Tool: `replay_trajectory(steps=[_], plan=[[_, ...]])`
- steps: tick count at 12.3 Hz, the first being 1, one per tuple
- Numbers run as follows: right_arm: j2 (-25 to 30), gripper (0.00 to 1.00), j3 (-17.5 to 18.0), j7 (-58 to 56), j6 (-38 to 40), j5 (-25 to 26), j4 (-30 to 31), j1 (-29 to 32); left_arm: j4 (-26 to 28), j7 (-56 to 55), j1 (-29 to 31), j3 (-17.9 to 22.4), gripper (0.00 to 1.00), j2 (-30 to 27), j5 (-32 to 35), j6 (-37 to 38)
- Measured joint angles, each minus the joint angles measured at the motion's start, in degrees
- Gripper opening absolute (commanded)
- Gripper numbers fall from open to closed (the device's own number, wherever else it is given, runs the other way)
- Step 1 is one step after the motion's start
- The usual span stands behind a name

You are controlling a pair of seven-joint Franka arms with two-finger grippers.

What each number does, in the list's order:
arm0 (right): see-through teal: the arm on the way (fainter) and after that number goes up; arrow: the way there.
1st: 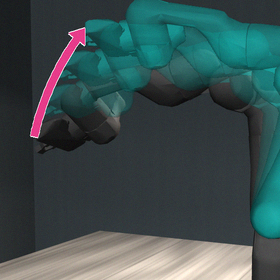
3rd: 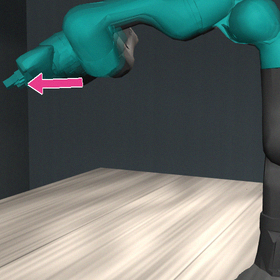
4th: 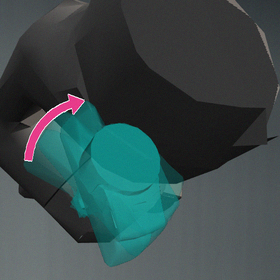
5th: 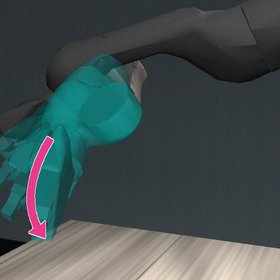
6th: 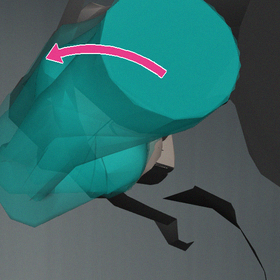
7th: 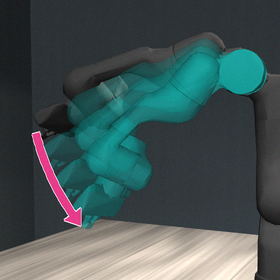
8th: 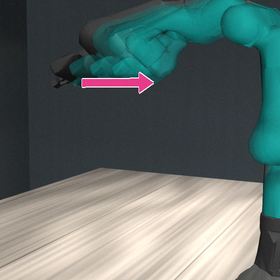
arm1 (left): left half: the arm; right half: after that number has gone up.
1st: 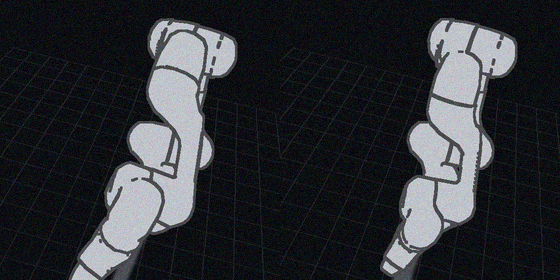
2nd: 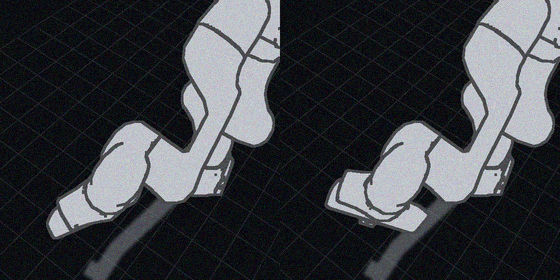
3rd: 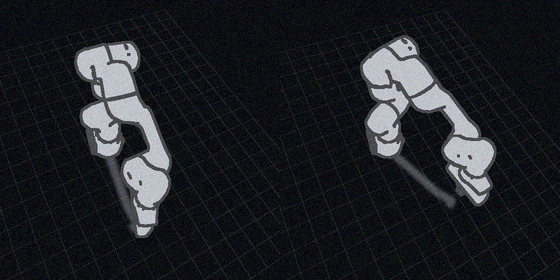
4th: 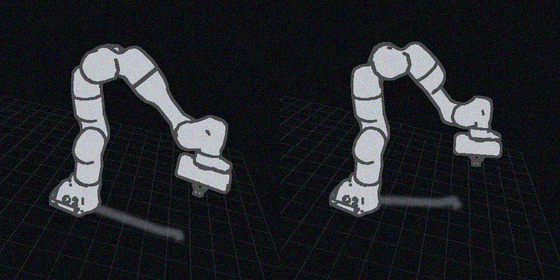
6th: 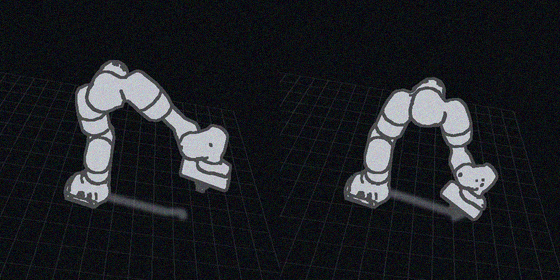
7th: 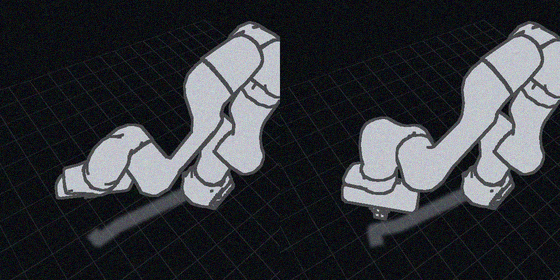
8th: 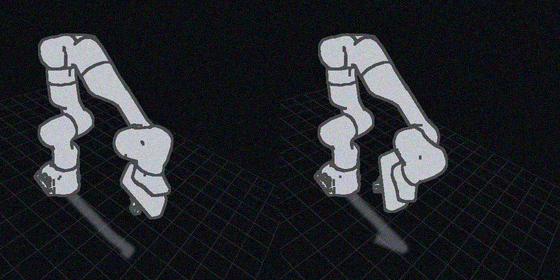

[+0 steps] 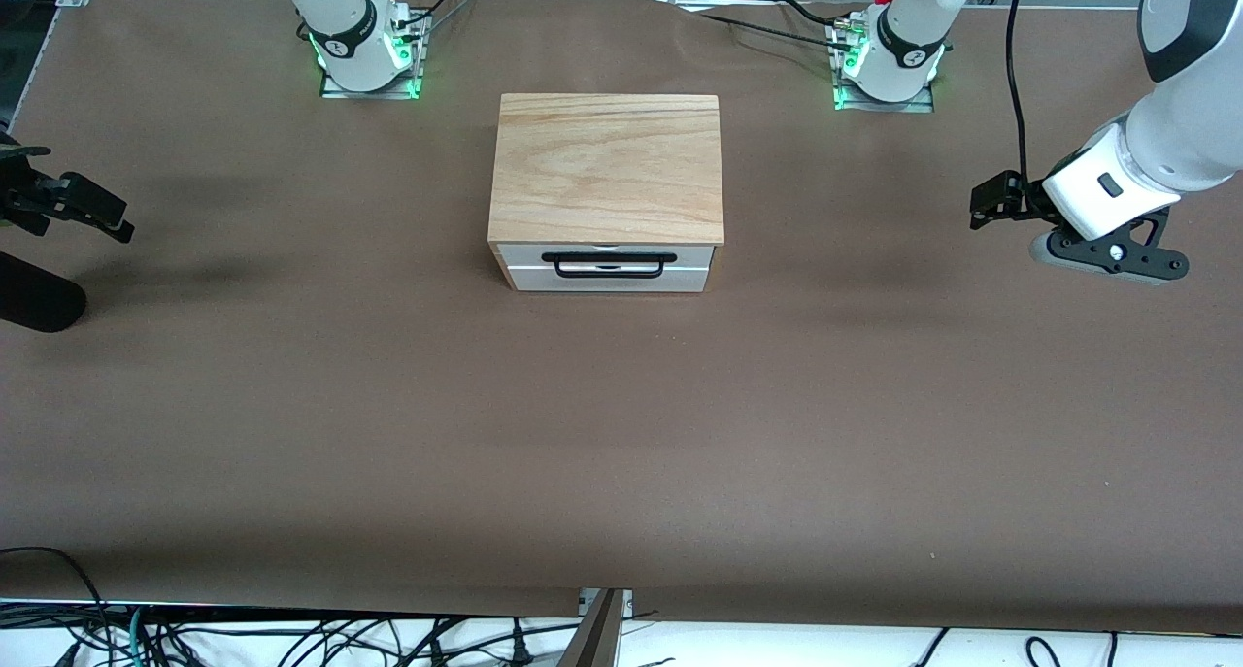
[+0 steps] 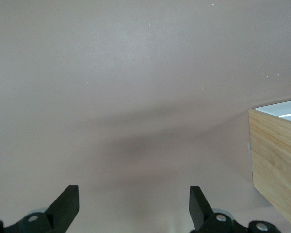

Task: Pull top drawer with both arms simultaneously
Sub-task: 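Move the left gripper and the right gripper toward the drawer sides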

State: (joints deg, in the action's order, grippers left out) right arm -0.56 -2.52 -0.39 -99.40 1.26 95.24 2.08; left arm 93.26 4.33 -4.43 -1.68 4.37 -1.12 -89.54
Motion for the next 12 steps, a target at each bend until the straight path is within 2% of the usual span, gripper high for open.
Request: replay_trajectory(steps=[9,12], plan=[[-1.5,1.00,0.6,0.0,0.2,-0.3,0.1,-0.9,0.0,0.0,-0.1,-0.2,1.00,0.0,-0.2,0.1],[-3.9,1.00,0.7,0.0,0.2,-0.3,0.2,-2.8,0.0,0.0,-0.3,-2.7,1.00,0.6,-3.3,0.5]])
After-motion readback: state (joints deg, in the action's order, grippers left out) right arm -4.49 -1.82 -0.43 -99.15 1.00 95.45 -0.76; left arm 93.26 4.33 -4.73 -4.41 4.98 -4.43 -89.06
